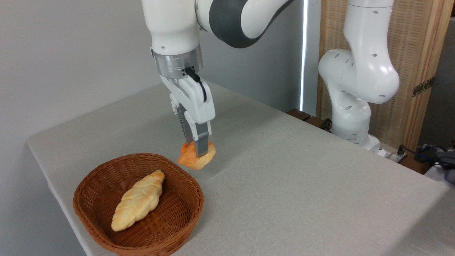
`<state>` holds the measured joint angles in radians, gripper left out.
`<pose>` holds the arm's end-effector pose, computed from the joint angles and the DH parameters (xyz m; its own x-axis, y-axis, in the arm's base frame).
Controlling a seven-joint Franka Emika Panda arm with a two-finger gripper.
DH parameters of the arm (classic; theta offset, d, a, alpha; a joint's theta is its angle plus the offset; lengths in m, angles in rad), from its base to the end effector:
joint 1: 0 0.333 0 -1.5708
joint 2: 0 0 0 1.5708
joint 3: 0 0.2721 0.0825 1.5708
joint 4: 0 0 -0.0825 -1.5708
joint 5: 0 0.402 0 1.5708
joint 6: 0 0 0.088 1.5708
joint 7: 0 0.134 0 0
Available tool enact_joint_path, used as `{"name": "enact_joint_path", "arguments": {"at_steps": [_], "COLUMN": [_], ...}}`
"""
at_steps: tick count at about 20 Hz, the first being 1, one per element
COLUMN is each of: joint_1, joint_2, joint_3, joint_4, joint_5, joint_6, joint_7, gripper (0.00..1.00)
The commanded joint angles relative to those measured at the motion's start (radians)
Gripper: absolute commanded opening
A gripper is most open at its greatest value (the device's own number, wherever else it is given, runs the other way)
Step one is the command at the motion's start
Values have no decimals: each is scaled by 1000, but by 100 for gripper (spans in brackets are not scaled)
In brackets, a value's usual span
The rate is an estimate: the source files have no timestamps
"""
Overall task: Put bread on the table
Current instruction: 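Lift the round bun out of the basket and carry it aside, then lower the bun onto the table beside the basket and release it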
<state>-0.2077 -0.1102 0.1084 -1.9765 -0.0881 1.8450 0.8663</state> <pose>0.5425 -0.0624 0.4387 0.5894 -0.8057 0.0581 -0.8073 -0.5848 0.0799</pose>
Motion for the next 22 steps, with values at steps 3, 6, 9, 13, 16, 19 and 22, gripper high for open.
{"name": "enact_joint_path", "arguments": {"at_steps": [3,6,9,13,16,19,22], "joint_1": [-9,-9,-15,-16,-19,-19,-19], "joint_2": [-28,-17,-3,18,40,43,41], "joint_3": [-3,-3,-3,-6,-29,-38,-38], "joint_4": [-55,-67,-76,-74,-73,-73,-68], "joint_5": [-7,-6,-2,1,5,5,4], "joint_6": [-4,-4,-4,-4,2,26,31], "joint_7": [-119,-135,-136,-133,-133,-133,-133], "gripper": [55,56,94,100,100,100,100]}}
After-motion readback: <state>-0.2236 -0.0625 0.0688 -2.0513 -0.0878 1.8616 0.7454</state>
